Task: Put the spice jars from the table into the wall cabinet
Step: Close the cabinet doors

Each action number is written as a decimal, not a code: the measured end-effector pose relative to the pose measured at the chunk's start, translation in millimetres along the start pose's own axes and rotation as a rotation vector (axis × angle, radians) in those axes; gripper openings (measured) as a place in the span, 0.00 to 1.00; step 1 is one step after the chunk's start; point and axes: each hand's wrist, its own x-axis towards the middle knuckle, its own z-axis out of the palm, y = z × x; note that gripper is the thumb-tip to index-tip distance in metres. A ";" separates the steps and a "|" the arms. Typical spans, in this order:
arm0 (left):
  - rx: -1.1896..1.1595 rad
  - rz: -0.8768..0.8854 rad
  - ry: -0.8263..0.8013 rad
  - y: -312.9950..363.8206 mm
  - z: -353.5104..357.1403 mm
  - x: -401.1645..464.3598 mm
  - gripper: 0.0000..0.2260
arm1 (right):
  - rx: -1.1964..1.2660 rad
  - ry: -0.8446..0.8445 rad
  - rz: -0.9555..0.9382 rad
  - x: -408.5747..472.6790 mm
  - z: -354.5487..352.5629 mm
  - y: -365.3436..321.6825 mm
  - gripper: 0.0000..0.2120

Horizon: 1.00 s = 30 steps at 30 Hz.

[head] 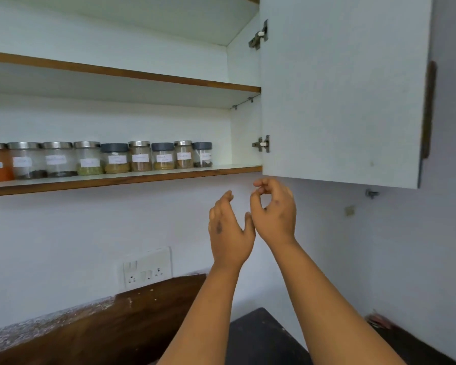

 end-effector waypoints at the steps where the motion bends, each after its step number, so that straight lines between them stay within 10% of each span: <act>1: -0.027 0.011 -0.017 12.2 5.3 -2.2 0.26 | -0.017 -0.004 -0.020 2.1 -14.9 -1.5 0.06; 10: -0.173 0.136 -0.148 137.0 65.7 2.4 0.28 | -0.392 0.272 -0.086 68.8 -143.4 29.2 0.16; 17: -0.198 0.081 -0.359 222.1 113.0 7.4 0.27 | -0.487 0.103 0.268 110.1 -221.4 83.2 0.41; 23: -0.243 -0.028 -0.379 260.7 132.9 13.5 0.24 | -0.207 -0.289 0.281 117.5 -239.3 92.8 0.31; 30: -0.219 -0.035 -0.350 257.2 121.1 4.6 0.23 | 0.002 -0.024 0.234 119.1 -229.6 82.3 0.12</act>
